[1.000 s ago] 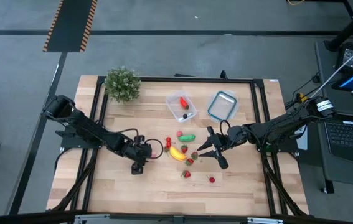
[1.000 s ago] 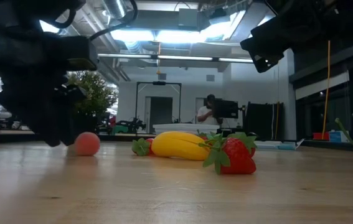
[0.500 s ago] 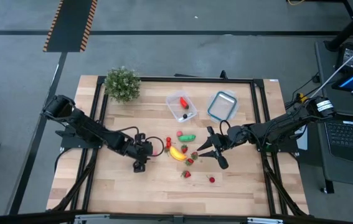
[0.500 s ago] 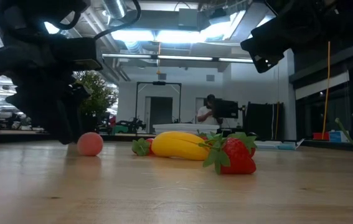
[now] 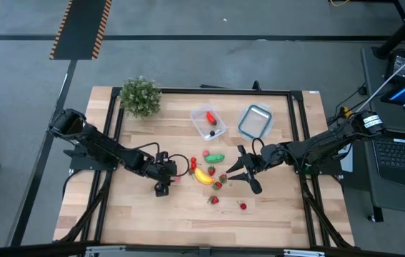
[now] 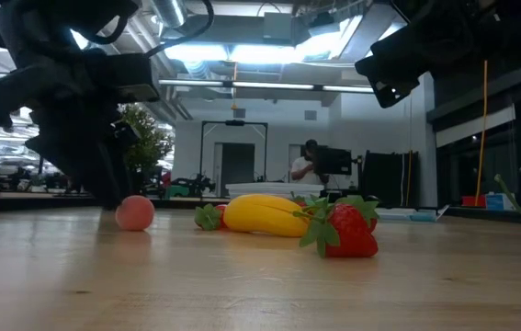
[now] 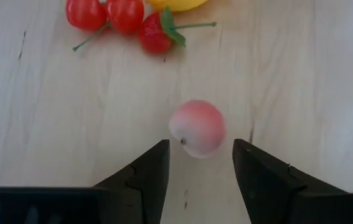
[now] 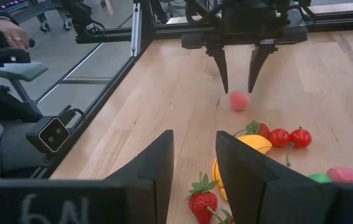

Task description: Pick and placing Produce into tupperware

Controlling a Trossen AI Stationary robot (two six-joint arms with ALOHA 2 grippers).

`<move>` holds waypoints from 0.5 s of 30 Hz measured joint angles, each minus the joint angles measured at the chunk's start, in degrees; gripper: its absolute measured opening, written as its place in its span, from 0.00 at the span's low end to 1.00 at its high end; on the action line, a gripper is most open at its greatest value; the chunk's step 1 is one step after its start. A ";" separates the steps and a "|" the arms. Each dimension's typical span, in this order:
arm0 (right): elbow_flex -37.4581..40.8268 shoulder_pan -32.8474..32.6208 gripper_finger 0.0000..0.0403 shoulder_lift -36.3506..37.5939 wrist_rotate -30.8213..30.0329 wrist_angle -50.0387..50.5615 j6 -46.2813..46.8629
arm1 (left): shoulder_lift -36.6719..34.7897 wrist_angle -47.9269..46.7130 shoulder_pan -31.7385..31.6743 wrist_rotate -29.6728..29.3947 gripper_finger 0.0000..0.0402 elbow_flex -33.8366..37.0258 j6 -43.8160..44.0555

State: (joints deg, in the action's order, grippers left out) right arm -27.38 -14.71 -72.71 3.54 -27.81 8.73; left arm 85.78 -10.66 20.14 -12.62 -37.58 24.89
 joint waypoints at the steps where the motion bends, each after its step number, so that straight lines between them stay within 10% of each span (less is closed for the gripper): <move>1: 0.00 0.01 0.30 0.00 -0.01 0.00 0.00 | 0.00 0.20 0.00 0.02 0.42 0.00 -0.04; 15: 0.02 -0.01 0.30 0.01 -0.01 0.22 0.02 | 6.05 3.81 -0.60 1.44 0.42 -0.11 -1.63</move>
State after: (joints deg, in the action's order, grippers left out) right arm -27.35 -14.71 -72.69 3.54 -27.59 8.75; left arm 91.83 -6.85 19.54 -11.18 -37.69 23.26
